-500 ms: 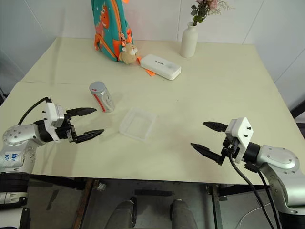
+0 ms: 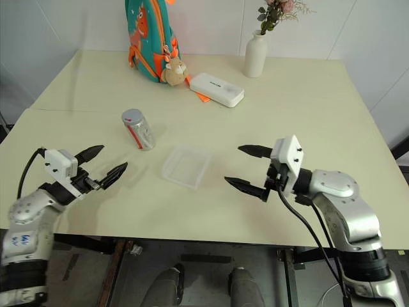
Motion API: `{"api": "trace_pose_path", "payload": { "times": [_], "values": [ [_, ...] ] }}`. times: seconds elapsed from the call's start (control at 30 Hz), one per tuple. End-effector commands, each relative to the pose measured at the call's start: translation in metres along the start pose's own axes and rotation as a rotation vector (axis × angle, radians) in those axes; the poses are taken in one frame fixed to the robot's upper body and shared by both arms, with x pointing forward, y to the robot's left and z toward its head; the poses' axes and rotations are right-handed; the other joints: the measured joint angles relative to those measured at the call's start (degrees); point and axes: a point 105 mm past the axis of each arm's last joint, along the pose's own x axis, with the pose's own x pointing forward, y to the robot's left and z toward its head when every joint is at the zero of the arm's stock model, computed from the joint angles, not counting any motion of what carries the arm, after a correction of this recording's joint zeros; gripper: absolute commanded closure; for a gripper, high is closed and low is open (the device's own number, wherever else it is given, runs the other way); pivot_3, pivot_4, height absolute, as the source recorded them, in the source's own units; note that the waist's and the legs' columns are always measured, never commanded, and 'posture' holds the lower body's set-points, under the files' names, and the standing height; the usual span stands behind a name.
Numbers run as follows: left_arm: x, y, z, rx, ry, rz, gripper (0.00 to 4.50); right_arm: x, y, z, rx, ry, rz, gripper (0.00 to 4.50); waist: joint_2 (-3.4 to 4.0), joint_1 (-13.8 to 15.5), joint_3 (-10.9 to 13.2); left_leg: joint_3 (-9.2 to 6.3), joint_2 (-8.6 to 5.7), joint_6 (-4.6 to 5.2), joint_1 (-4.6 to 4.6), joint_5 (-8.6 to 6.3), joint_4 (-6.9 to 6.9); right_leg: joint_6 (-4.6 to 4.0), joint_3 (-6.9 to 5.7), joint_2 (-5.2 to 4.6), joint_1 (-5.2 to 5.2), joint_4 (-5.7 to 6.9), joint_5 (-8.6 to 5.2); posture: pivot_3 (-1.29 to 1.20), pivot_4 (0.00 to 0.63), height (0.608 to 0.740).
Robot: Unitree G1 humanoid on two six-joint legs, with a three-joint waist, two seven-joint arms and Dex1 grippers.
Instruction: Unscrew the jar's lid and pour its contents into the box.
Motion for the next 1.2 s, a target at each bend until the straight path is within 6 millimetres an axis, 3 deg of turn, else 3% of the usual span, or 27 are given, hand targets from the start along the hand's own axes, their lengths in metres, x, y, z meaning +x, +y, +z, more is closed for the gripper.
{"api": "trace_pose_path", "payload": {
  "times": [0.03, 0.2, 0.5, 0.97, 1.07, 1.2],
  "values": [
    [0.007, -0.002, 0.009, 0.014, -0.04, 0.117, 0.04, 0.011, 0.004, 0.015, -0.019, -0.056, 0.022, 0.0, -0.07, 0.0, -0.03, 0.0, -0.01, 0.0, -0.01, 0.0, 0.01, 0.02, 0.0, 0.0, 0.0, 0.0, 0.01, 0.0, 0.15, 0.74],
    [0.026, -0.007, 0.0, -0.024, -0.037, 0.166, 0.04, 0.026, 0.006, 0.022, -0.014, -0.11, 0.036, 0.0, -0.07, -0.1, -0.04, 0.0, -0.01, -0.01, 0.01, 0.01, 0.05, 0.02, 0.01, 0.06, 0.0, 0.02, 0.07, 0.0, 0.15, 0.74],
    [0.059, -0.004, 0.006, -0.014, -0.048, 0.154, 0.04, 0.047, 0.011, 0.032, -0.009, -0.191, 0.033, 0.0, -0.08, -0.19, -0.04, 0.03, 0.0, -0.01, 0.01, 0.02, 0.03, 0.02, 0.04, 0.08, -0.03, 0.01, 0.12, 0.0, 0.15, 0.74],
    [0.104, -0.001, 0.006, -0.004, -0.032, 0.126, 0.04, 0.053, 0.016, 0.033, 0.013, -0.231, 0.017, 0.0, -0.08, -0.28, -0.04, 0.05, -0.01, -0.02, 0.0, 0.03, -0.02, 0.07, 0.03, 0.09, -0.05, -0.04, 0.14, 0.0, 0.15, 0.74],
    [0.107, -0.001, 0.003, -0.002, -0.019, 0.127, 0.64, 0.055, 0.015, 0.034, 0.008, -0.243, 0.008, 0.0, -0.08, -0.23, -0.04, 0.05, -0.01, -0.02, -0.02, 0.03, -0.04, 0.07, 0.03, 0.08, -0.05, -0.06, 0.14, 0.0, 0.15, 0.74],
    [0.109, -0.003, 0.0, -0.008, -0.016, 0.115, 1.87, 0.055, 0.014, 0.036, 0.004, -0.255, -0.005, 0.0, -0.08, -0.21, -0.04, 0.05, -0.01, -0.02, -0.02, 0.03, -0.05, 0.07, 0.03, 0.09, -0.05, -0.06, 0.14, 0.0, 0.15, 0.74]
  ]
}}
